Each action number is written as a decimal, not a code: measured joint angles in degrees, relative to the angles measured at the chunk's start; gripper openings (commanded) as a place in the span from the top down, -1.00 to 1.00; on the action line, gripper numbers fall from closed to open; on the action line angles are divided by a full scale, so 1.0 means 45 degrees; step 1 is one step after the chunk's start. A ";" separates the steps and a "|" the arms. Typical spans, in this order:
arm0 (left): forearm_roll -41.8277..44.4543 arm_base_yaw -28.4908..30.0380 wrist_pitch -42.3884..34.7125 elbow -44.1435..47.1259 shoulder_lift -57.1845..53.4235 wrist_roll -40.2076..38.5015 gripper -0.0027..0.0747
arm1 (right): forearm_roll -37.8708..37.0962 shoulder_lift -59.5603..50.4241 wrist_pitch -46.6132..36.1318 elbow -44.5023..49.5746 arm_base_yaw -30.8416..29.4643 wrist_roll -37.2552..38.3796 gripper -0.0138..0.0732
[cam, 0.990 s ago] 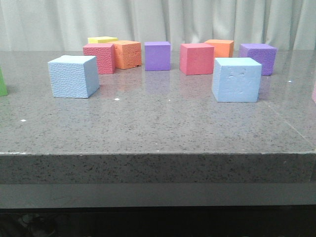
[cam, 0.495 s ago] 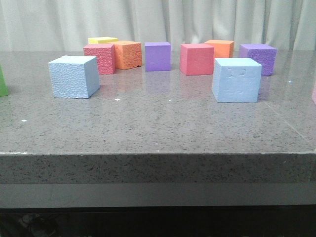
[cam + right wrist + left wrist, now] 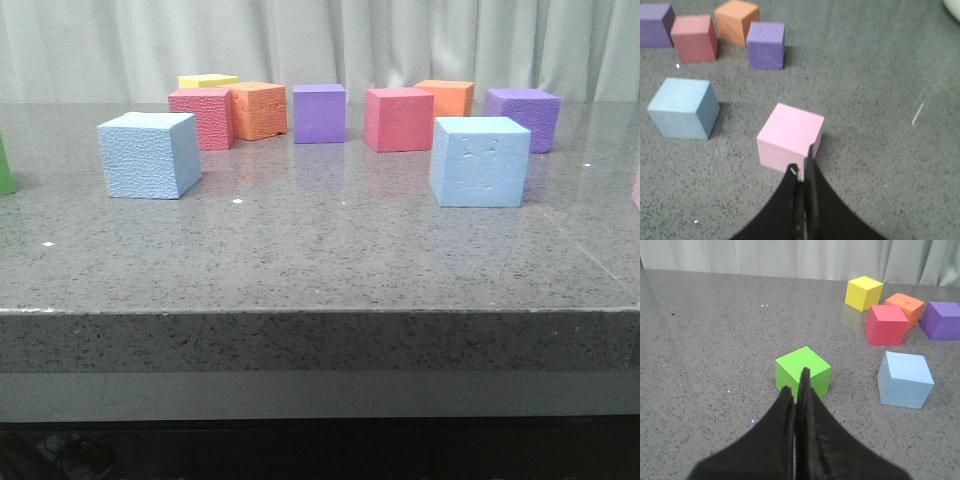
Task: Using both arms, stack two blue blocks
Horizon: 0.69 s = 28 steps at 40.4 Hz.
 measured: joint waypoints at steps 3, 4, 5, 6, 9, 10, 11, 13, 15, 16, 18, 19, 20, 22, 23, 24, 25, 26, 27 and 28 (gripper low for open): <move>-0.0024 0.0000 0.0000 0.0000 0.0322 0.0000 0.91 | 0.0000 0.0418 0.0048 0.0000 0.0000 0.0000 0.75; -0.0024 0.0000 0.0000 0.0000 0.0416 0.0000 0.82 | 0.0000 0.0503 0.0100 0.0000 0.0000 0.0000 0.66; -0.0024 0.0000 0.0000 0.0000 0.0477 0.0000 0.70 | 0.0000 0.0611 0.0145 0.0000 0.0000 0.0000 0.57; -0.0024 0.0000 0.0000 0.0000 0.0546 0.0000 0.54 | 0.0000 0.0684 0.0176 0.0000 0.0000 0.0000 0.38; -0.0024 0.0000 0.0000 0.0000 0.0629 0.0000 0.01 | 0.0000 0.0909 0.0313 0.0000 0.0000 0.0000 -0.09; -0.0053 0.0000 0.0000 0.0000 0.0656 0.0000 -0.13 | 0.0000 0.0971 0.0313 0.0000 0.0000 0.0000 -0.28; -0.0055 0.0000 -0.0028 0.0000 0.0656 0.0000 -0.31 | 0.0000 0.1041 0.0313 0.0000 0.0000 0.0000 -0.40; -0.0143 0.0000 -0.0061 0.0000 0.0656 0.0000 -0.55 | 0.0000 0.1095 0.0320 0.0000 0.0000 0.0000 -0.67; -0.0236 -0.0101 -0.0094 0.0000 0.0656 0.0000 -0.66 | 0.0000 0.1128 0.0346 0.0000 0.0000 0.0000 -0.81; -0.0267 -0.0251 -0.0116 0.0000 0.0656 0.0000 -0.68 | 0.0000 0.1153 0.0374 0.0000 0.0000 0.0000 -0.85; -0.0320 -0.0626 -0.0147 0.0000 0.0656 0.0000 -0.67 | 0.0000 0.1177 0.0399 0.0000 0.0000 0.0000 -0.83; -0.0347 -0.0884 -0.0147 0.0000 0.0656 0.0000 -0.67 | 0.0026 0.1177 0.0399 0.0000 0.0000 0.0000 -0.81; -0.0347 -0.1096 -0.0156 0.0000 0.0656 0.0000 -0.67 | 0.0086 0.1177 0.0424 0.0000 0.0053 -0.0046 -0.81; -0.0378 -0.1606 -0.0176 0.0000 0.0656 0.0000 -0.67 | 0.0175 0.1177 0.0483 -0.0099 0.0273 -0.0172 -0.80; -0.0378 -0.1818 -0.0176 0.0000 0.0656 0.0000 -0.67 | 0.0261 0.1227 0.0541 -0.0182 0.0451 -0.0243 -0.80; -0.0378 -0.2081 -0.0176 0.0000 0.0656 0.0000 -0.67 | 0.0336 0.1283 0.0570 -0.0298 0.0606 -0.0352 -0.80; -0.0378 -0.2263 -0.0176 0.0000 0.0656 0.0000 -0.67 | 0.0394 0.1318 0.0600 -0.0368 0.0778 -0.0442 -0.80; -0.0378 -0.2492 -0.0176 0.0000 0.0656 0.0000 -0.67 | 0.0450 0.1408 0.0679 -0.0525 0.1032 -0.0524 -0.80; -0.0378 -0.2642 -0.0176 0.0000 0.0656 0.0000 -0.67 | 0.0452 0.1527 0.0754 -0.0693 0.1231 -0.0606 -0.80; -0.0378 -0.2809 -0.0176 0.0000 0.0656 0.0000 -0.67 | 0.0481 0.1639 0.0867 -0.0824 0.1508 -0.0724 -0.80</move>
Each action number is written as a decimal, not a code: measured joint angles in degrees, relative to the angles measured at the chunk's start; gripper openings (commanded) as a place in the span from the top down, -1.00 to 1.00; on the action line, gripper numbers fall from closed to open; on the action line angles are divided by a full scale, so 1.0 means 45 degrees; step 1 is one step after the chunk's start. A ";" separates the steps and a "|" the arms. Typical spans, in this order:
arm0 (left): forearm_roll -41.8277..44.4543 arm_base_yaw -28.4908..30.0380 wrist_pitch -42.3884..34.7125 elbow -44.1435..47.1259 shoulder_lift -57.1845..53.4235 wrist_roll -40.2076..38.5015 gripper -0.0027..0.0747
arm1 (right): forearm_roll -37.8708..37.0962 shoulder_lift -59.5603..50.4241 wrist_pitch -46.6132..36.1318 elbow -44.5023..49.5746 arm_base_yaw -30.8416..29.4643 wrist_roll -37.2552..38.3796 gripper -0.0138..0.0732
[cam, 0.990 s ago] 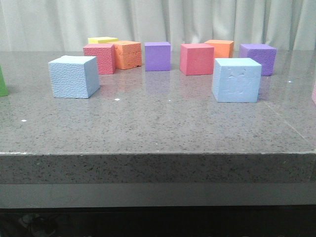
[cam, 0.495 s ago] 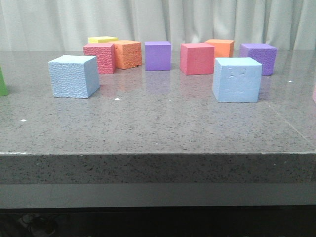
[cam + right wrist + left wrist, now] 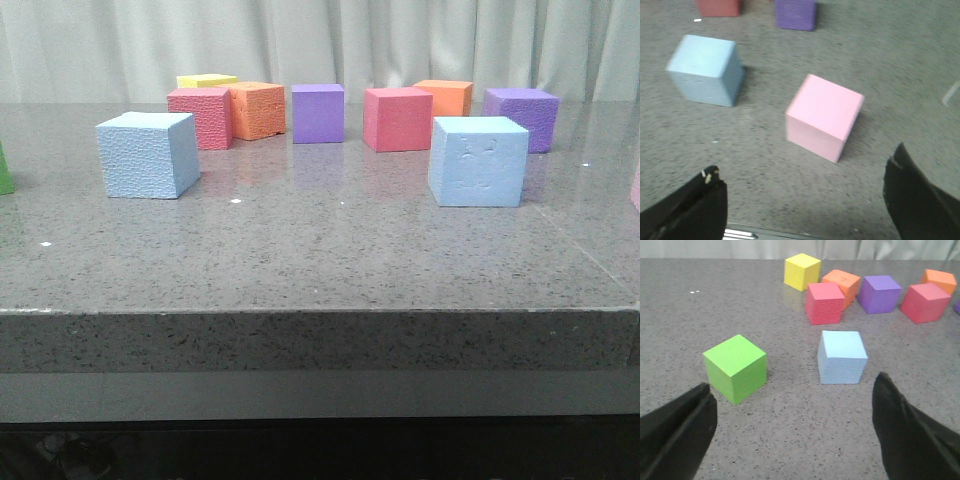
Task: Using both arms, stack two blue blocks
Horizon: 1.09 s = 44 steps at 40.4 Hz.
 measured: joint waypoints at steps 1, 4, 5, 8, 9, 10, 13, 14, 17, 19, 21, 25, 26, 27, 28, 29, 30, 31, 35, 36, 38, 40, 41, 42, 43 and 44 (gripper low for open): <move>0.0000 -0.0135 0.0000 0.0000 0.0000 0.0000 -0.67 | 0.0017 0.0172 0.0128 -0.0183 0.0210 0.0000 -0.80; 0.0000 -0.0349 0.0000 0.0000 0.0000 0.0000 -0.67 | 0.0074 0.0738 0.0476 -0.0679 0.1002 0.0000 -0.80; 0.0000 -0.0373 0.0000 0.0000 0.0000 0.0000 -0.67 | 0.0074 0.0942 0.0579 -0.0844 0.1222 0.0000 -0.80; 0.0000 -0.0428 0.0000 0.0000 0.0000 0.0000 -0.67 | 0.0074 0.1729 0.0907 -0.1456 0.2024 0.0000 -0.80; 0.0000 -0.0428 0.0000 0.0000 0.0000 0.0000 -0.67 | 0.0074 0.2027 0.0975 -0.1679 0.2297 0.0161 -0.80; 0.0000 -0.0428 0.0000 0.0000 0.0000 0.0000 -0.67 | 0.0074 0.2264 0.1008 -0.1851 0.2496 0.0234 -0.80; 0.0000 -0.0428 0.0000 0.0000 0.0000 0.0000 -0.67 | 0.0003 0.3207 0.1060 -0.2469 0.3124 0.0795 -0.80; 0.0000 -0.0428 0.0000 0.0000 0.0000 0.0000 -0.67 | -0.0072 0.3561 0.1060 -0.2636 0.3269 0.1055 -0.80; 0.0000 -0.0428 0.0000 0.0000 0.0000 0.0000 -0.67 | -0.0449 0.4473 0.1090 -0.3276 0.3724 0.1895 -0.80; 0.0000 -0.0428 0.0000 0.0000 0.0000 0.0000 -0.67 | -0.0805 0.5132 0.1118 -0.3695 0.3930 0.2735 -0.80; 0.0000 -0.0428 -0.0030 0.0000 0.0000 0.0000 -0.67 | -0.1323 0.5989 0.1137 -0.4228 0.4060 0.3644 -0.80; 0.0000 -0.0428 -0.0039 0.0000 0.0000 0.0000 -0.67 | -0.2093 0.7260 0.1137 -0.4998 0.4146 0.5191 -0.80; 0.0000 -0.0428 -0.0039 0.0000 0.0000 0.0000 -0.67 | -0.2230 0.7598 0.1137 -0.5209 0.4146 0.5586 -0.80; 0.0000 -0.0428 -0.0059 0.0000 0.0000 0.0000 -0.67 | -0.2393 0.7847 0.1137 -0.5362 0.4146 0.5931 -0.80; 0.0000 -0.0428 -0.0059 0.0000 0.0000 0.0000 -0.67 | -0.2525 0.8166 0.1137 -0.5563 0.4146 0.6151 -0.80; 0.0000 -0.0428 -0.0059 0.0000 0.0000 0.0000 -0.67 | -0.2619 0.8472 0.1137 -0.5708 0.4146 0.6415 -0.80; 0.0000 -0.0428 -0.0059 0.0000 0.0000 0.0000 -0.67 | -0.2720 0.8698 0.1137 -0.5888 0.4146 0.6597 -0.80; 0.0000 -0.0428 -0.0059 0.0000 0.0000 0.0000 -0.67 | -0.2748 0.8989 0.1113 -0.6061 0.4146 0.6778 -0.80; 0.0000 -0.0428 -0.0059 0.0000 0.0000 0.0000 -0.67 | -0.2919 0.9881 0.1036 -0.6639 0.4146 0.7089 -0.80; 0.0000 -0.0428 -0.0059 0.0000 0.0000 0.0000 -0.67 | -0.2951 1.0135 0.1017 -0.6821 0.4146 0.7118 -0.80; 0.0000 -0.0428 -0.0059 0.0000 0.0022 0.0000 -0.67 | -0.3036 1.0554 0.1017 -0.7124 0.4146 0.7169 -0.80; 0.0000 -0.0428 -0.0059 0.0000 0.0022 0.0000 -0.67 | -0.3091 1.0983 0.1017 -0.7449 0.4102 0.7202 -0.80; 0.0000 -0.0428 -0.0067 0.0000 0.0026 0.0000 -0.67 | -0.3091 1.1173 0.1017 -0.7602 0.4043 0.7231 -0.80; 0.0000 -0.0428 -0.0067 0.0000 0.0026 0.0000 -0.67 | -0.3110 1.1352 0.1017 -0.7739 0.4017 0.7231 -0.80; 0.0000 -0.0428 -0.0067 0.0000 0.0026 0.0000 -0.67 | -0.3145 1.1553 0.1017 -0.7873 0.3978 0.7252 -0.80; 0.0000 -0.0428 -0.0067 0.0000 0.0026 0.0000 -0.67 | -0.3207 1.1694 0.1017 -0.7923 0.3948 0.7252 -0.80</move>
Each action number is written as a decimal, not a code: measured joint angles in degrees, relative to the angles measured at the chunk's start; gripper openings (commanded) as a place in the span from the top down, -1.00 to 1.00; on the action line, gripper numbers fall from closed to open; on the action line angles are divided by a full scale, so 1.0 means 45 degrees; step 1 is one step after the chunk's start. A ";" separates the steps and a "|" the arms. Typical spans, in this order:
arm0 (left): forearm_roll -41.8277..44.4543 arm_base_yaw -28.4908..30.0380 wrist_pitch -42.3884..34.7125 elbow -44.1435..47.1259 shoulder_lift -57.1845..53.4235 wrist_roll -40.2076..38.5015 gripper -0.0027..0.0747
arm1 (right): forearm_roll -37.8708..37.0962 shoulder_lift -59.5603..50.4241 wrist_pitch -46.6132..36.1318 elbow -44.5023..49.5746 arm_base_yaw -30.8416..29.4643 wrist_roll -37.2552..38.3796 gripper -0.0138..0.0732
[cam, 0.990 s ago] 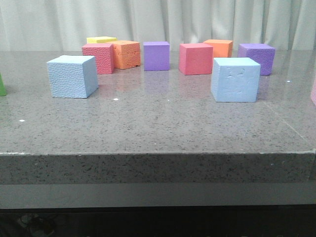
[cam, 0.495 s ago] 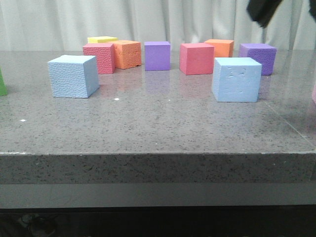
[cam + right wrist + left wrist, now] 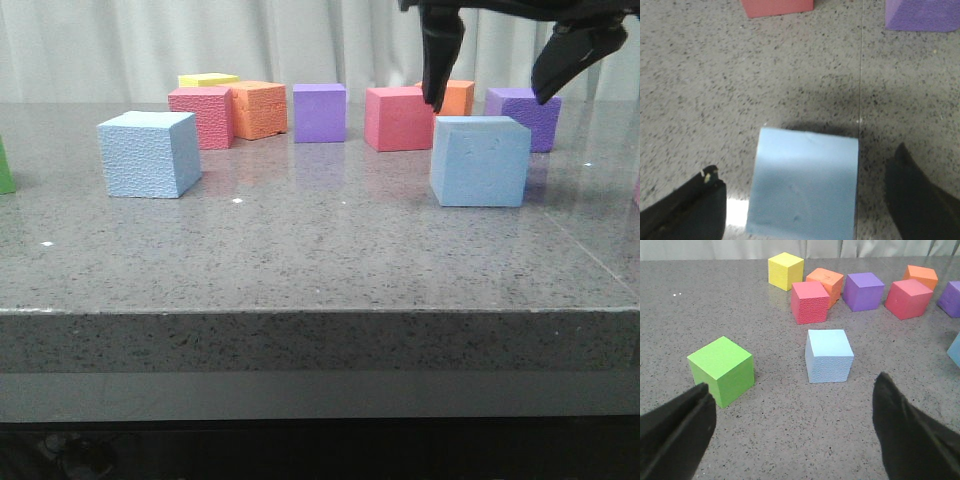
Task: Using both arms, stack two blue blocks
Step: 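Lower the right gripper over the light blue cube nearer the right arm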
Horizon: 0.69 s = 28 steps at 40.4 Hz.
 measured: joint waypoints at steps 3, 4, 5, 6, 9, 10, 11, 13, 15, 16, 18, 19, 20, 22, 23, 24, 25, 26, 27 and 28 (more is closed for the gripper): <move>0.0000 0.0000 0.0000 0.0000 0.0000 0.0000 -0.67 | -0.0037 0.0322 -0.0027 -0.0096 -0.0080 0.0000 -0.80; 0.0000 0.0000 0.0000 0.0000 0.0000 0.0000 -0.67 | -0.0037 0.0404 -0.0027 -0.0096 -0.0080 0.0000 -0.80; 0.0000 0.0000 0.0000 0.0000 0.0000 0.0000 -0.67 | -0.0037 0.0486 -0.0058 -0.0096 -0.0090 0.0000 -0.80; 0.0000 0.0000 0.0000 0.0000 0.0000 0.0000 -0.67 | -0.0037 0.0601 -0.0058 -0.0119 -0.0110 0.0000 -0.80; 0.0000 0.0000 0.0000 0.0000 0.0000 0.0000 -0.67 | -0.0037 0.0890 -0.0231 -0.0128 -0.0110 0.0000 -0.80; 0.0000 0.0000 0.0000 0.0000 0.0000 0.0000 -0.67 | -0.0037 0.0996 -0.0281 -0.0125 -0.0110 0.0000 -0.80; 0.0000 0.0000 0.0000 0.0000 0.0000 0.0000 -0.67 | -0.0037 0.1083 -0.0354 -0.0125 -0.0110 0.0000 -0.80; 0.0000 0.0000 0.0000 0.0000 0.0000 0.0000 -0.67 | 0.0036 0.1195 -0.0438 -0.0125 -0.0110 0.0000 -0.80; 0.0000 0.0000 0.0000 0.0000 0.0000 0.0000 -0.67 | 0.0097 0.1276 -0.0493 -0.0125 -0.0110 0.0000 -0.80; 0.0000 0.0000 0.0000 0.0000 0.0000 0.0000 -0.67 | 0.0098 0.1304 -0.0499 -0.0125 -0.0110 0.0000 -0.79; 0.0000 0.0000 0.0000 0.0000 0.0000 0.0000 -0.67 | 0.0149 0.1336 -0.0499 -0.0125 -0.0110 0.0000 -0.76; 0.0000 0.0000 0.0000 0.0000 0.0000 0.0000 -0.67 | 0.0151 0.1355 -0.0499 -0.0125 -0.0110 0.0000 -0.72; 0.0000 0.0000 0.0000 0.0000 0.0000 0.0000 -0.67 | 0.0179 0.1355 -0.0499 -0.0125 -0.0110 0.0000 -0.65; 0.0000 0.0000 0.0000 0.0000 0.0000 0.0000 -0.67 | 0.0273 0.1355 -0.0499 -0.0125 -0.0110 0.0025 -0.49; 0.0000 0.0000 0.0000 0.0000 0.0000 0.0000 -0.67 | 0.0337 0.1355 -0.0499 -0.0125 -0.0110 0.0025 -0.40; 0.0000 0.0000 0.0000 0.0000 0.0000 0.0000 -0.67 | 0.0408 0.1355 -0.0499 -0.0125 -0.0110 0.0025 -0.34; 0.0000 0.0000 0.0000 0.0000 0.0000 0.0000 -0.67 | 0.0449 0.1355 -0.0499 -0.0125 -0.0110 0.0025 -0.29; 0.0000 0.0000 0.0000 0.0000 0.0000 0.0000 -0.67 | 0.0502 0.1355 -0.0499 -0.0125 -0.0110 0.0025 -0.23; 0.0000 0.0000 0.0000 0.0000 0.0000 0.0000 -0.67 | 0.0558 0.1355 -0.0499 -0.0125 -0.0110 0.0025 -0.21; 0.0000 0.0000 0.0000 0.0000 0.0000 0.0000 -0.67 | 0.0599 0.1355 -0.0499 -0.0125 -0.0110 0.0025 -0.21</move>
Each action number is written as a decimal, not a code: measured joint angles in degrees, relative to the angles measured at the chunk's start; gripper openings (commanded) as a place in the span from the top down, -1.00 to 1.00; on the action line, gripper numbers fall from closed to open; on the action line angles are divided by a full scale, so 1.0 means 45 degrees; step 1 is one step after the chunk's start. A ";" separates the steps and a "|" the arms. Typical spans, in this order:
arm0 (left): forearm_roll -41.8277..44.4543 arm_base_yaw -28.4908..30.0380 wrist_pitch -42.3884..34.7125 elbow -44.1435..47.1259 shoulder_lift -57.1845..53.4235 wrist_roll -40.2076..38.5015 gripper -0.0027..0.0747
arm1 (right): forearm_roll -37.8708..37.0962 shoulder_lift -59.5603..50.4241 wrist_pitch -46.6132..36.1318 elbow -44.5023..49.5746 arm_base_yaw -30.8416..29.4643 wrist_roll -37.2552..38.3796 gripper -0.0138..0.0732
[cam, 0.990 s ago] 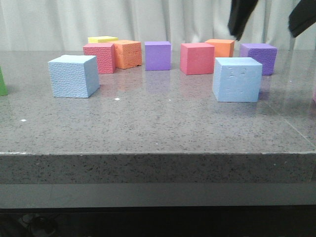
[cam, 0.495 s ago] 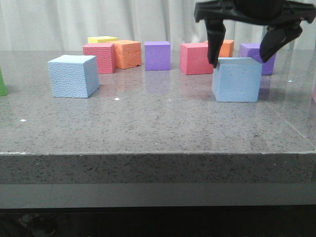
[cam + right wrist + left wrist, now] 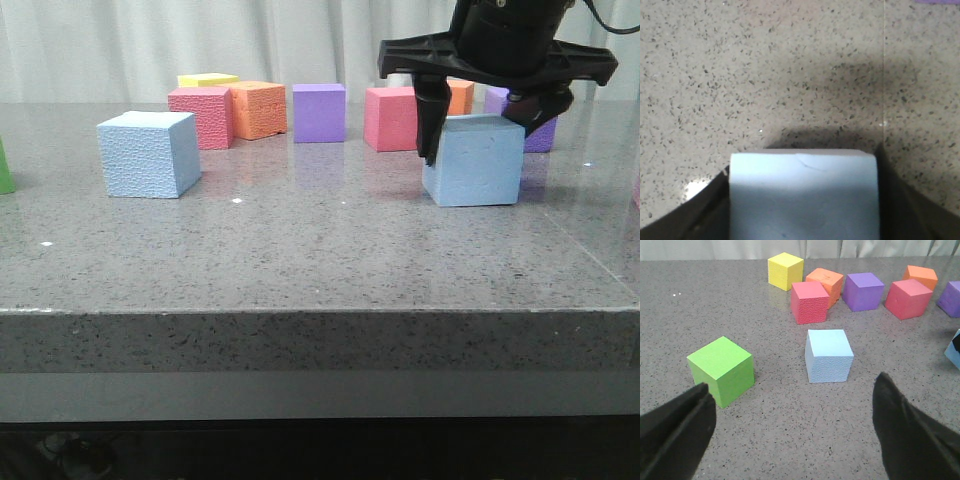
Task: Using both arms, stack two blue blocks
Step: 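Grasp the light blue cube with the right gripper and slide it toward the center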
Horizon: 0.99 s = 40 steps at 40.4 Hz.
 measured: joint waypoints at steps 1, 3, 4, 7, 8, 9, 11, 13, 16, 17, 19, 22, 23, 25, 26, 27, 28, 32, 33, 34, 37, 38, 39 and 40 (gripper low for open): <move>0.0000 0.0000 0.0000 0.0000 0.0000 0.0000 -0.67 | 0.0054 0.0000 0.0000 0.0000 0.0000 0.0000 -0.21; 0.0000 0.0000 0.0000 0.0000 0.0000 0.0000 -0.67 | 0.0105 0.0000 0.0024 -0.0009 0.0000 0.0000 -0.21; 0.0000 0.0000 0.0000 0.0000 0.0000 0.0000 -0.67 | 0.0105 0.0000 0.0058 -0.0030 0.0000 0.0000 -0.21; 0.0000 0.0000 0.0000 0.0000 0.0000 0.0000 -0.67 | 0.0169 0.0000 0.0362 -0.0113 0.0000 -0.0156 -0.21; 0.0000 0.0000 0.0000 0.0000 0.0000 0.0000 -0.67 | 0.0194 -0.0026 0.0524 -0.0184 0.0000 -0.0350 -0.21; 0.0000 0.0000 0.0000 0.0000 0.0000 0.0000 -0.67 | 0.0217 -0.0076 0.0649 -0.0275 0.0000 -0.0640 -0.21; 0.0000 0.0000 0.0000 0.0000 0.0000 0.0000 -0.67 | 0.0289 -0.0128 0.0930 -0.0557 0.0000 -0.1430 -0.21; 0.0000 0.0000 0.0000 0.0000 0.0000 0.0000 -0.67 | 0.0569 -0.0157 0.1213 -0.0900 0.0000 -0.2517 -0.21; 0.0000 0.0000 0.0000 0.0000 0.0000 0.0000 -0.67 | 0.1196 -0.0180 0.1449 -0.1420 -0.0009 -0.4460 -0.21; 0.0000 0.0000 -0.0020 0.0000 0.0000 0.0000 -0.67 | 0.1464 -0.0180 0.1547 -0.1575 -0.0032 -0.5094 -0.21; 0.0000 0.0000 -0.0020 0.0000 0.0000 0.0000 -0.67 | 0.2138 -0.0154 0.1695 -0.1929 -0.0029 -0.6557 -0.21; 0.0000 0.0000 -0.0020 0.0000 0.0000 0.0000 -0.67 | 0.3122 0.0018 0.1968 -0.2488 -0.0029 -0.8658 -0.21; 0.0000 0.0000 -0.0020 0.0000 0.0000 0.0000 -0.67 | 0.3484 0.0100 0.2075 -0.2726 -0.0029 -0.9194 -0.21; 0.0000 0.0000 -0.0020 0.0000 0.0000 0.0000 -0.67 | 0.3978 0.0343 0.2265 -0.3101 -0.0029 -1.0470 -0.21; 0.0000 0.0000 -0.0020 0.0000 0.0000 0.0000 -0.67 | 0.4255 0.0465 0.2408 -0.3337 -0.0029 -1.1042 -0.20; 0.0000 0.0000 -0.0020 0.0000 0.0000 0.0000 -0.67 | 0.4446 0.0633 0.2536 -0.3558 -0.0029 -1.1841 -0.20; 0.0000 0.0000 -0.0020 0.0000 0.0000 0.0000 -0.67 | 0.4632 0.0765 0.2677 -0.3664 -0.0029 -1.2467 -0.20; 0.0000 0.0000 -0.0020 0.0000 0.0000 0.0000 -0.67 | 0.5582 0.1458 0.3624 -0.4349 -0.0029 -1.5494 -0.20; 0.0000 0.0000 -0.0020 0.0000 0.0000 0.0000 -0.67 | 0.5776 0.1587 0.3802 -0.4453 -0.0029 -1.5841 -0.20; 0.0000 0.0000 -0.0020 0.0000 0.0000 0.0000 -0.67 | 0.6028 0.1716 0.3993 -0.4576 -0.0029 -1.6486 -0.20; 0.0000 0.0000 -0.0020 0.0000 0.0000 0.0000 -0.67 | 0.6521 0.2109 0.4223 -0.4779 -0.0029 -1.7935 -0.20; 0.0000 0.0000 -0.0020 0.0000 0.0000 0.0000 -0.67 | 0.6612 0.2201 0.4251 -0.4804 -0.0029 -1.8264 -0.20; 0.0000 0.0000 -0.0020 0.0000 0.0000 0.0000 -0.67 | 0.6712 0.2303 0.4276 -0.4868 -0.0029 -1.8665 -0.20; 0.0000 0.0000 -0.0020 0.0000 0.0000 0.0000 -0.67 | 0.6747 0.2400 0.4276 -0.4873 -0.0029 -1.8952 -0.20</move>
